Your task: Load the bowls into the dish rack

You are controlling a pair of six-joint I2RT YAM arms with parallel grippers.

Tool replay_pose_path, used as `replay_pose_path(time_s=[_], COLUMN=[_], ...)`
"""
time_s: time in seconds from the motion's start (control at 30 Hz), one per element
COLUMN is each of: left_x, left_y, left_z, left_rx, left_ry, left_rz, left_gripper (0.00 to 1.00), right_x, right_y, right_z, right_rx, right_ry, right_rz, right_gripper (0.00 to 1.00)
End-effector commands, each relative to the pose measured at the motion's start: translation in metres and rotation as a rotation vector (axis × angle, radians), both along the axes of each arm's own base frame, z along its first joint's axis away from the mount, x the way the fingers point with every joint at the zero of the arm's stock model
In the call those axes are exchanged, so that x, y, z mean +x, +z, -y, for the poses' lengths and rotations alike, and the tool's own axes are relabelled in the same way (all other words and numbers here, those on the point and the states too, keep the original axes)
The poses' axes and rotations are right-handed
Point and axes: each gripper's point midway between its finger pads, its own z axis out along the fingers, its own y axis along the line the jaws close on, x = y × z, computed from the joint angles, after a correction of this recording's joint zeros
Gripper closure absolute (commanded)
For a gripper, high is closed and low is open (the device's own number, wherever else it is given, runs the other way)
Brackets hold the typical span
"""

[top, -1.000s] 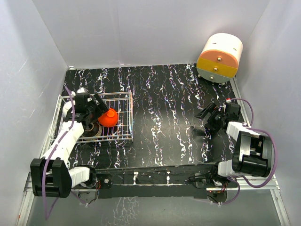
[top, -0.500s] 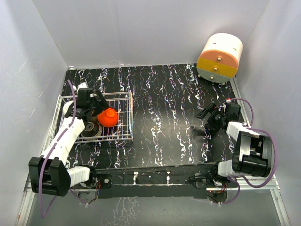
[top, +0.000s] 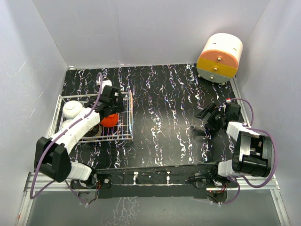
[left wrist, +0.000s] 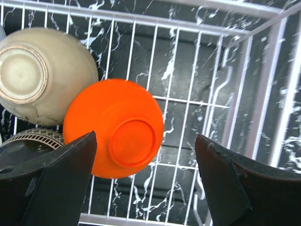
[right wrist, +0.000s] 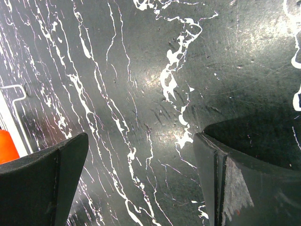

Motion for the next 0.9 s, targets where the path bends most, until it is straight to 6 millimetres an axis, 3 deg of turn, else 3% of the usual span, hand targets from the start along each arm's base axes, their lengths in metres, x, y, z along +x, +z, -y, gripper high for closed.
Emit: replay_pose_path(time_s=[0.0,0.63,0.87], left_x=[-0.003,0.000,0.000], left_y=[0.008,-0.016,-0.020], left_z=[-0.018,-0.003,-0.005], left_rx=[0.126,0.413,0.443], left_ry=[0.060,0.020,0.020], left_rz=[0.004,-0.092,-0.105], left_gripper=[0.17,0.18,0.25], right_x=[-0.010,-0.010,-0.011], right_y=[-0.014,-0.015,-0.015], right_z=[0.000,-0.001,-0.001], right_rx=[-0.006,-0.004,-0.004], right_ry=[-0.001,-0.001,-0.001], right_rz=[-0.046,-0.044,-0.045], right_gripper=[0.02,0.02,0.02])
